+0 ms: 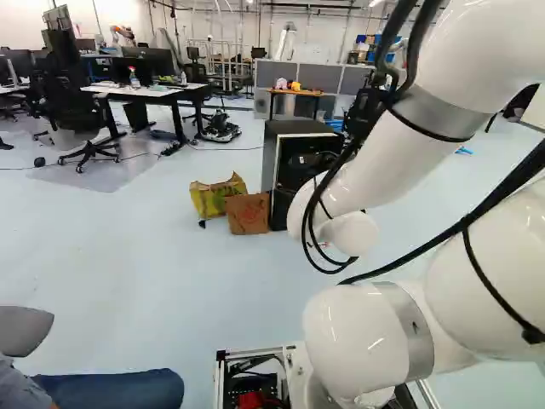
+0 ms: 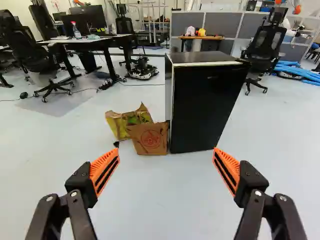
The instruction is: Grab a drink from the fridge
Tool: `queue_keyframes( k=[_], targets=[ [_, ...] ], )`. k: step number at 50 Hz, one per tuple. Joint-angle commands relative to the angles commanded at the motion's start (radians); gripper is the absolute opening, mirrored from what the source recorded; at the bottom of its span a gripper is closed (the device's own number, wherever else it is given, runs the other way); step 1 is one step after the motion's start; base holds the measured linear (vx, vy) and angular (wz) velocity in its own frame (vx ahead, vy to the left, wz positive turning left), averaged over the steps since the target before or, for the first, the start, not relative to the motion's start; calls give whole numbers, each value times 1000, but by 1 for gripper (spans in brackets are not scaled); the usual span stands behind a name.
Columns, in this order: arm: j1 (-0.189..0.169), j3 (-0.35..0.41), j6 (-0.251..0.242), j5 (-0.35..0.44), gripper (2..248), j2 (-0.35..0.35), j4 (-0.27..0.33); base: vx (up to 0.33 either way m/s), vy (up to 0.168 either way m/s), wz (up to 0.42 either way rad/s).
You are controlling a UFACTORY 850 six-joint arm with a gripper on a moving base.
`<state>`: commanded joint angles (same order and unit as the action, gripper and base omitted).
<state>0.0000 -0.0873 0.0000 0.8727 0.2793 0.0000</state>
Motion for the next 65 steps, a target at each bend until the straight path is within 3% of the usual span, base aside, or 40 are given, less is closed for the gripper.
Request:
queue_keyframes(
  k=[65],
  targets=[
    [0,0,0,0,247,0,0,132,-62,1]
  ],
)
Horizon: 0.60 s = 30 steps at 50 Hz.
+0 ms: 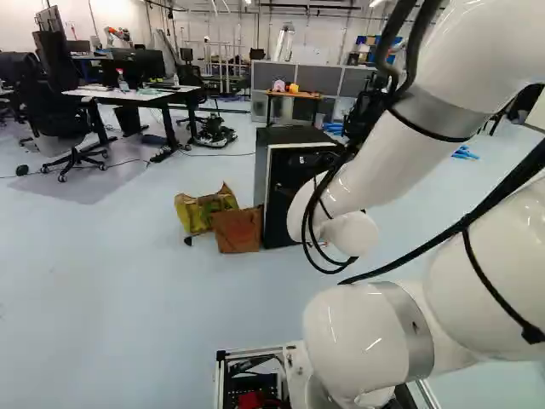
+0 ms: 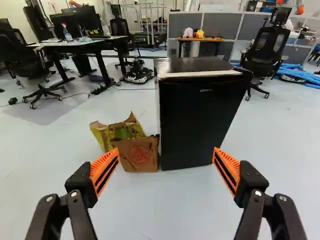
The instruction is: Grab a drink from the fridge
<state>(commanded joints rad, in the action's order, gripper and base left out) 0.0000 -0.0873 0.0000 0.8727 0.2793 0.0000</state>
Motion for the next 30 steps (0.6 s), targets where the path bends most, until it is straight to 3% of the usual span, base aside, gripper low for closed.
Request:
queue_keyframes(
  k=[30],
  targets=[
    [0,0,0,0,247,0,0,141,-48,84]
  ],
)
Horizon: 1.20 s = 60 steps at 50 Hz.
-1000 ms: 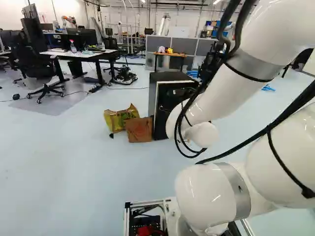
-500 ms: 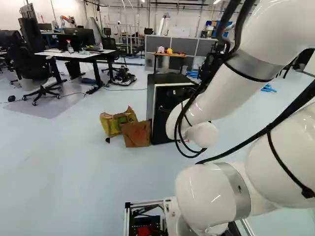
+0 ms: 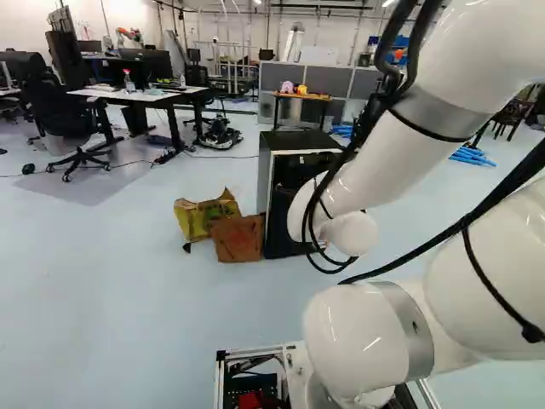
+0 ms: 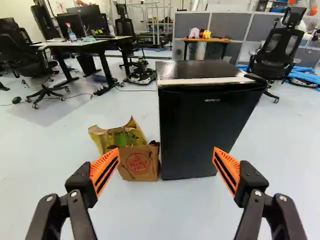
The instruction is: Grab a drink from the fridge
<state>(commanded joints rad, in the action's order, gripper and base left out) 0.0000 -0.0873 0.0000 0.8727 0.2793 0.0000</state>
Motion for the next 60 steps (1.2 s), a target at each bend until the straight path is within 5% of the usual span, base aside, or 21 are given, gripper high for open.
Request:
queue_keyframes(
  k=[60],
  targets=[
    [0,0,0,0,247,0,0,133,-47,56]
  ],
)
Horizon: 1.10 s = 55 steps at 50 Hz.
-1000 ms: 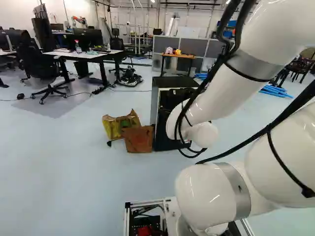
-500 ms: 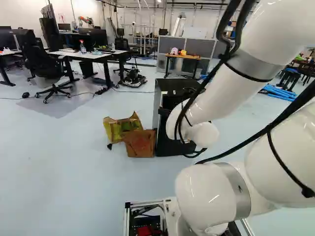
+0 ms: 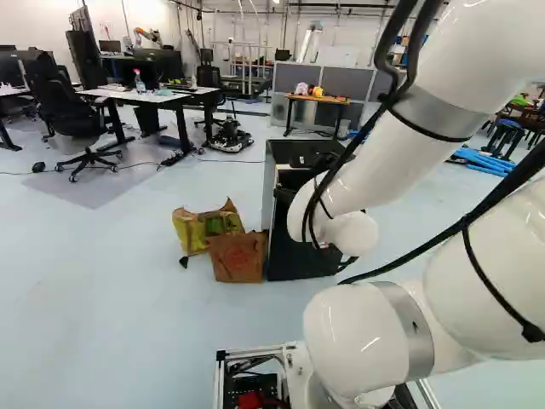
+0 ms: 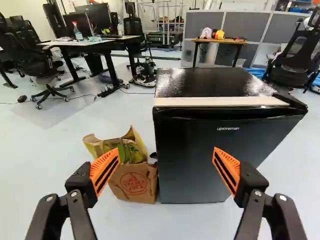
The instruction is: Grab a drink from the fridge
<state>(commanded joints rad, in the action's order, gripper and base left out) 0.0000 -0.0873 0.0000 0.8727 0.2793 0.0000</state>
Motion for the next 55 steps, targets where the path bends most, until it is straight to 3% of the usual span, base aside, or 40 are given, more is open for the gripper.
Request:
queue_keyframes(
  k=[33,42,55],
  targets=[
    [3,0,0,0,247,0,0,52,-15,-2],
    [29,0,0,0,247,0,-17,0,0,0],
    [83,-5,0,1,247,-6,-94,0,0,0]
  ],
)
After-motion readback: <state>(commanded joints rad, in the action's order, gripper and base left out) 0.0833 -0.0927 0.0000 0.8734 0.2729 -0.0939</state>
